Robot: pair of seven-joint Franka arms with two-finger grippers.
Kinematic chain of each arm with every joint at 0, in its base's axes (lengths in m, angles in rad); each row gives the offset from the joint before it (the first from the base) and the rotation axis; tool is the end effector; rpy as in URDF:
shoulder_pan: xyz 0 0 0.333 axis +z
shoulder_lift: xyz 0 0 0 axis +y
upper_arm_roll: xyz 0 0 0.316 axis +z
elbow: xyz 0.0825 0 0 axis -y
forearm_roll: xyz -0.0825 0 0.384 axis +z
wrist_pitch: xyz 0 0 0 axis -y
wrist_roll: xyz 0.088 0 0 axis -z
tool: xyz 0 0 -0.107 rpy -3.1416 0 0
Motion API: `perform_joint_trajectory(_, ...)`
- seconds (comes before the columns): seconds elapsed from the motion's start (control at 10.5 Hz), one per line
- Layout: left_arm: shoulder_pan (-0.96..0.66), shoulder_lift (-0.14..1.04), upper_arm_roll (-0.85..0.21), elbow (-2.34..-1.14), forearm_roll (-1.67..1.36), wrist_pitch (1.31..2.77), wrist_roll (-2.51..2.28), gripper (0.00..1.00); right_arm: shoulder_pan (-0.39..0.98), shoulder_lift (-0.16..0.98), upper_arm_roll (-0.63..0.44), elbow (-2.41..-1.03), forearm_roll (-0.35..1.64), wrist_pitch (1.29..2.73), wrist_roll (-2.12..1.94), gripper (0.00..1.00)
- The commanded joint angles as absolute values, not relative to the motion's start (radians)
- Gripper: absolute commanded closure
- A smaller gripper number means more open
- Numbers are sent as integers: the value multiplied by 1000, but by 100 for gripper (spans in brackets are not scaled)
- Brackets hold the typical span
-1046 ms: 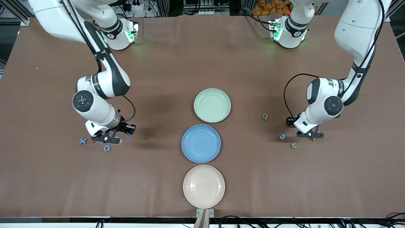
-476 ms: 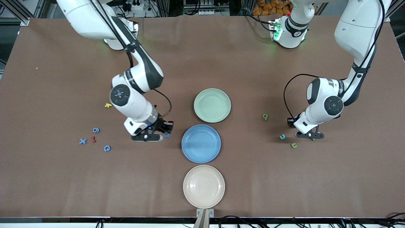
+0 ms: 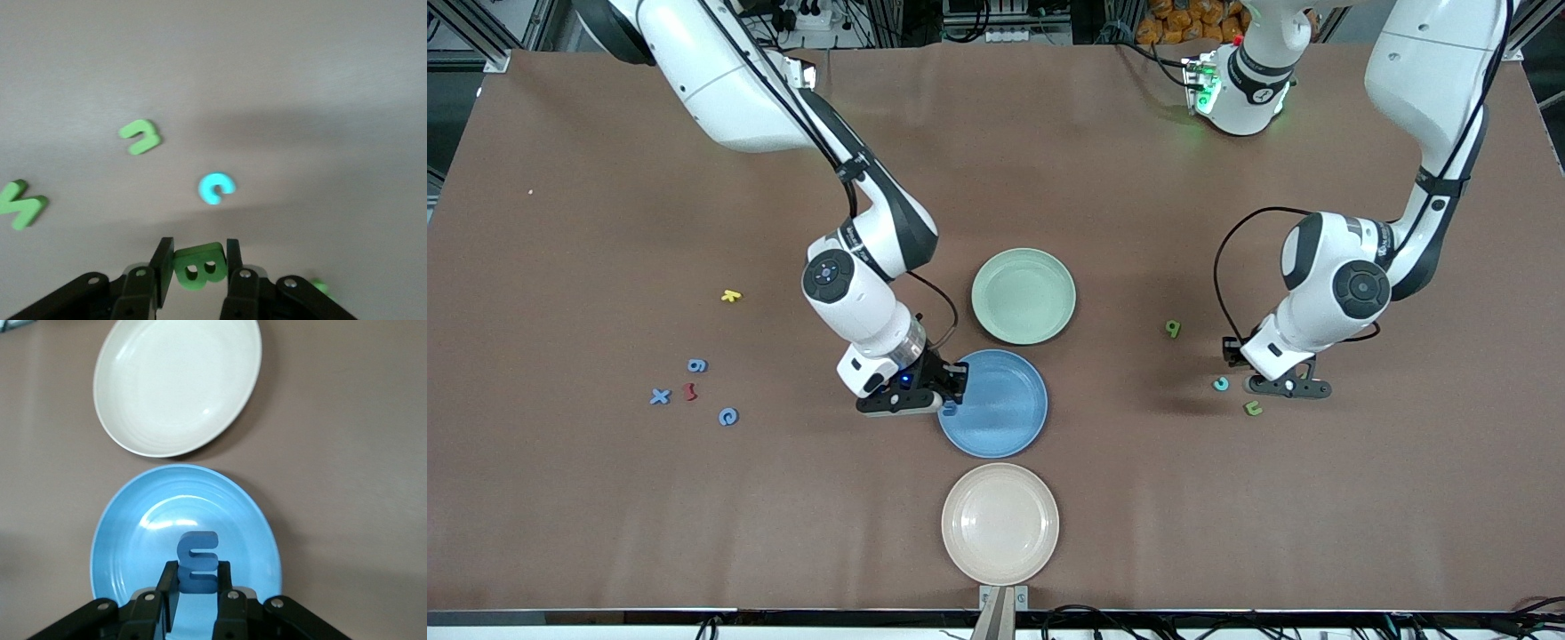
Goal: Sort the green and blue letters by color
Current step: 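Place the blue E on the blue plate while the left gripper carries B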
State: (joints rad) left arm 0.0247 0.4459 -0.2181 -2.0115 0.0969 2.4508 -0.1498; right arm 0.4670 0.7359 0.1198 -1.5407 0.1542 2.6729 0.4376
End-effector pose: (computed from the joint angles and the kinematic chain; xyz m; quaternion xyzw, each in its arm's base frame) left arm 0.5950 -0.1130 0.2355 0.9987 -0.0486 0.0005 0.0161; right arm 0.6293 0.3922 0.2631 -0.9768 0.0106 -0.1304 0.1696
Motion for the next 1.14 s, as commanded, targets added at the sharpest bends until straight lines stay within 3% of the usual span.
perform_joint_trajectory(0.0, 17, 443, -332, -1985, 118, 2410, -355, 100, 491, 761, 114, -1502, 187, 2701, 469, 0)
perform_joint_trajectory(0.38, -180, 482, -342, -1938, 118, 2410, -686, 100, 482, 732, 104, -1512, 173, 2582, 476, 0)
perform_joint_trajectory(0.67, -322, 531, -342, -1869, 120, 2410, -912, 100, 474, 683, 14, -1513, 169, 2403, 448, 0)
perform_joint_trajectory(1.05, -475, 656, -331, -1757, 129, 2411, -1124, 100, 329, 621, 2, -1520, 141, 2235, 212, 0)
